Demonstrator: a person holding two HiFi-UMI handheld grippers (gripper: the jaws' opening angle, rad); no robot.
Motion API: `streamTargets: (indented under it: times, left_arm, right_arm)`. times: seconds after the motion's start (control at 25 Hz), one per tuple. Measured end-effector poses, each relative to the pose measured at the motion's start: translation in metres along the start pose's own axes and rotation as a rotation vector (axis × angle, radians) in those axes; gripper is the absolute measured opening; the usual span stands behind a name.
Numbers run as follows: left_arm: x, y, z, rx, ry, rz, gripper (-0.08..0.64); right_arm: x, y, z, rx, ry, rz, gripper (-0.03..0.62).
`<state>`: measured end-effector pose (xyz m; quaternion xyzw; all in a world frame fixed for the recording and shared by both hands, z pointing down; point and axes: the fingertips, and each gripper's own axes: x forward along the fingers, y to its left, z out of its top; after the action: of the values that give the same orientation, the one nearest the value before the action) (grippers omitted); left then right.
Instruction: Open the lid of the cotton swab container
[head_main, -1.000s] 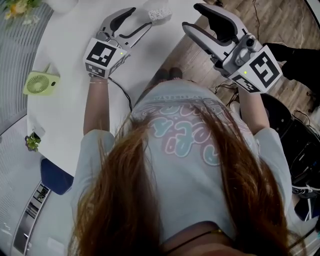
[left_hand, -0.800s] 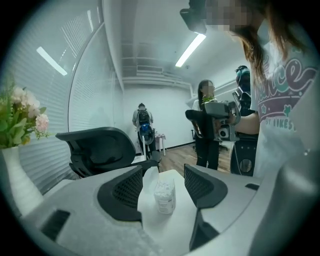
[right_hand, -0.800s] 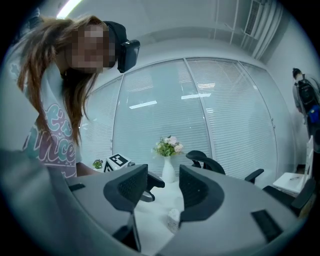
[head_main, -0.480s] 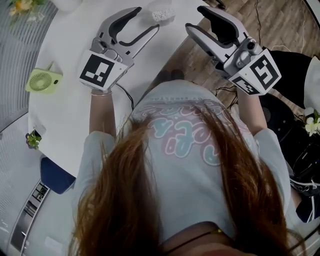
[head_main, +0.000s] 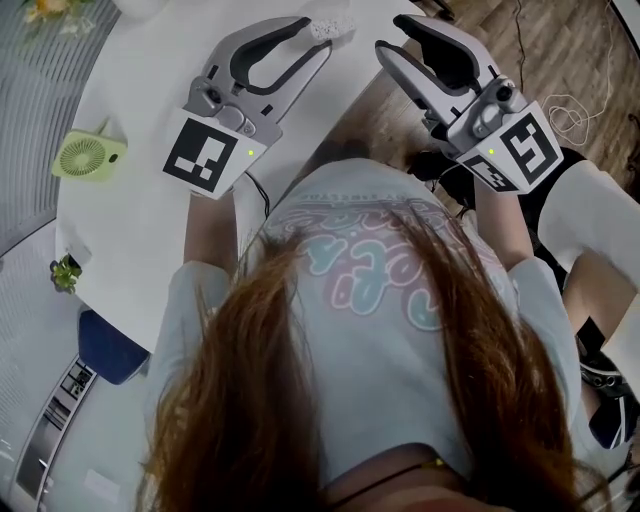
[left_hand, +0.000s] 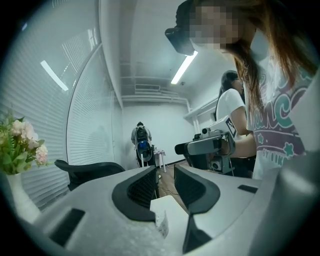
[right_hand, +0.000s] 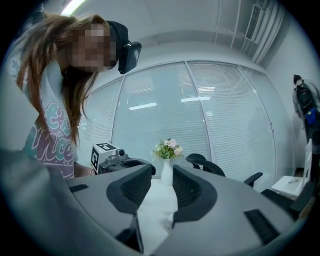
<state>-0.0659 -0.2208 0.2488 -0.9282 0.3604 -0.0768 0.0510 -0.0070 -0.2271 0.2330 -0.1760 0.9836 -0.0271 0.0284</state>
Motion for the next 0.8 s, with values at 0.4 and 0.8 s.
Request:
streamTargets:
  times: [0.4,0.8]
  left_arm:
    - [-0.006,-0.016,0.003,0.033,-0.008,-0.019,0.041]
    - [-0.005,-0.021,0.002,0.025,-0.023,-0.058,0.018]
  right_arm:
    - [0.004,0.007,-0.005,-0.018,-0.016,-0.030,0.051]
    - [0.004,0.009,-0.006,-0.015,-0.019,-0.055,0.007]
